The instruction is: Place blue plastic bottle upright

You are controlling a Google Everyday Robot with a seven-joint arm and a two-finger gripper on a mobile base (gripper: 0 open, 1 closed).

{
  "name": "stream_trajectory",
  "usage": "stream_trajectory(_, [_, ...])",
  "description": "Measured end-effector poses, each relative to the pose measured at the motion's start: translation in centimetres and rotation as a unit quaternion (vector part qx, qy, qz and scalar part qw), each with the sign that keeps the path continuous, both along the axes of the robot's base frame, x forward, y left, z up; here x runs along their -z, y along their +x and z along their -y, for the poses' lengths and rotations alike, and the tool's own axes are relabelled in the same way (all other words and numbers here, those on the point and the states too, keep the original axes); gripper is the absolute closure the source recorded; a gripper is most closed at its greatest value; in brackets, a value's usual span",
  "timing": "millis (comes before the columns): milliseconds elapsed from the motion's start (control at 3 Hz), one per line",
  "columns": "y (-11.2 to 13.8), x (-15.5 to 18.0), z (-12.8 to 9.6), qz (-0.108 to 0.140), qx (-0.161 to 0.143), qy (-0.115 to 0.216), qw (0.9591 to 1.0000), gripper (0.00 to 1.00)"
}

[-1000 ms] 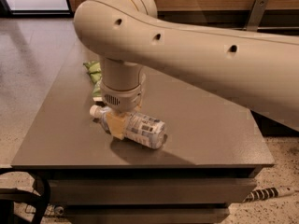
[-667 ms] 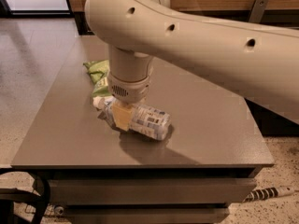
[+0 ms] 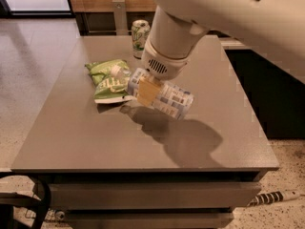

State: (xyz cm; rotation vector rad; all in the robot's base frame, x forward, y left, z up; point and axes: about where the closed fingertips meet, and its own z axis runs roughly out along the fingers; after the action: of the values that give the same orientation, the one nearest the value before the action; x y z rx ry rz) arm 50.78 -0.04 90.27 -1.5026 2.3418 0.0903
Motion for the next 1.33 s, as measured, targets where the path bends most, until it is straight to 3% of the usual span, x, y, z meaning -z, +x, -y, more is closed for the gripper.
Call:
stream_trajectory(333, [1.0,-1.3,1.4,0.040,-0.014,0.081,0.9959,1.00])
stream_trajectory(667, [1.7,-2.3,2.1,0.082,-0.023,0.158,0.9837,1.00])
stream_trajectory(1000, [2.2,-3.2,2.9,0.127,-0.027,0.232,0.9640,1.00])
stream_trajectory(1333, [2.4,-4.2,3.4,0.160,-0.034,0.309,0.9369,1.00])
